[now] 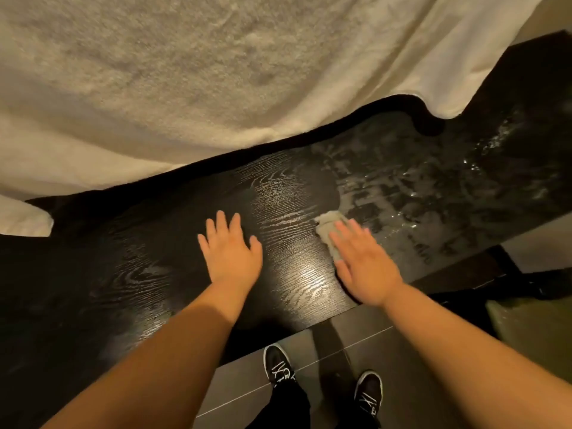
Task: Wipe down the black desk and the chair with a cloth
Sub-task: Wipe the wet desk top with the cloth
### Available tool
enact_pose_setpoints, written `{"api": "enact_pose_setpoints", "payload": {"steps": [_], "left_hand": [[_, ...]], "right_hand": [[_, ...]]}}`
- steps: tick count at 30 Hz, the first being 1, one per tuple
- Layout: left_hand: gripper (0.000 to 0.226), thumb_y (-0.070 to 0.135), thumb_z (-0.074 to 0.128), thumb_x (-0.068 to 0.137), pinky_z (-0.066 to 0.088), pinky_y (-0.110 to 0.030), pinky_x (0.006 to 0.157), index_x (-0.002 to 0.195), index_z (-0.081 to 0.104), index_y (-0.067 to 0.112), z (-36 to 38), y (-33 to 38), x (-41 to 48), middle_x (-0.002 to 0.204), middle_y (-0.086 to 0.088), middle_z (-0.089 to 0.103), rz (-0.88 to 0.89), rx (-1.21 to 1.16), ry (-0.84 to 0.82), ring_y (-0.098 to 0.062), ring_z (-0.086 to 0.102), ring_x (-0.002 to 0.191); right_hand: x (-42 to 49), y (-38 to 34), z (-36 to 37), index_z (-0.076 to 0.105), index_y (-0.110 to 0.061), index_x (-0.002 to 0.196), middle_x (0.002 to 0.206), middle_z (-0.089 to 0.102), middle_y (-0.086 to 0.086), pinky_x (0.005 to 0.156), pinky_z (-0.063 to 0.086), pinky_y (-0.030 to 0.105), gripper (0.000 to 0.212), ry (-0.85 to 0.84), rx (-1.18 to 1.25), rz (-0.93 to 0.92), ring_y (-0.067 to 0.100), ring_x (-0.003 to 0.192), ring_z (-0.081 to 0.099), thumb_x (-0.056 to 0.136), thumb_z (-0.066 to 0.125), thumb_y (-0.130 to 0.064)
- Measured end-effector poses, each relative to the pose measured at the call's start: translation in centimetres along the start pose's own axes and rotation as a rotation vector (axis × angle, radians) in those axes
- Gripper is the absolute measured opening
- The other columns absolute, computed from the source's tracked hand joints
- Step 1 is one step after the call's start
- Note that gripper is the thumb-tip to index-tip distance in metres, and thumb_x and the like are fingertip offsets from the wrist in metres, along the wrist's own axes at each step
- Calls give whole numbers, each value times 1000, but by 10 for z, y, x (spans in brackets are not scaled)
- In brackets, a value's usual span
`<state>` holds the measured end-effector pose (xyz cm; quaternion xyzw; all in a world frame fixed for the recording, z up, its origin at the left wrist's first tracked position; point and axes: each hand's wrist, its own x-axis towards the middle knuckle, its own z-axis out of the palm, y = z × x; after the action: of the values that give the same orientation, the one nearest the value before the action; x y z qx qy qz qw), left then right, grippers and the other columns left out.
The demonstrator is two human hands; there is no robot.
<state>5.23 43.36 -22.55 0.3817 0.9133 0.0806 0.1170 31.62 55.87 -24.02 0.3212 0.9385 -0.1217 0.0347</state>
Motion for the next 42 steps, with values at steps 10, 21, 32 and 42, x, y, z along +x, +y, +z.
{"api": "enact_pose_setpoints", "payload": {"steps": [10, 21, 32, 42], "left_hand": [[73, 51, 35, 101, 9, -58, 128, 167, 19, 24, 40, 74, -74, 175, -10, 6, 155, 157, -67, -35, 4, 161], [74, 52, 39, 98, 12, -57, 129, 166, 23, 26, 43, 79, -75, 175, -8, 11, 117, 168, -18, -34, 8, 160], [72, 50, 41, 97, 14, -56, 128, 164, 27, 26, 42, 83, -74, 174, -8, 16, 105, 181, 6, -34, 12, 159], [72, 49, 44, 98, 14, -55, 129, 164, 26, 27, 43, 83, -73, 174, -7, 16, 96, 192, 13, -33, 11, 160]], "right_hand": [[-28, -46, 16, 30, -9, 159, 167, 19, 17, 125, 17, 54, 62, 25, 37, -58, 36, 156, 10, 103, 34, -37], [-23, 88, -17, 29, -7, 158, 166, 22, 18, 125, 15, 55, 67, 58, -23, 235, 41, 154, 13, 100, 23, -40], [-26, 77, -10, 32, -12, 158, 167, 24, 11, 125, 19, 53, 60, 1, -35, -192, 33, 156, 15, 103, 31, -37], [-34, 44, -1, 25, -11, 160, 169, 16, 16, 124, 17, 53, 63, 48, 19, -182, 36, 156, 9, 103, 34, -36]]}}
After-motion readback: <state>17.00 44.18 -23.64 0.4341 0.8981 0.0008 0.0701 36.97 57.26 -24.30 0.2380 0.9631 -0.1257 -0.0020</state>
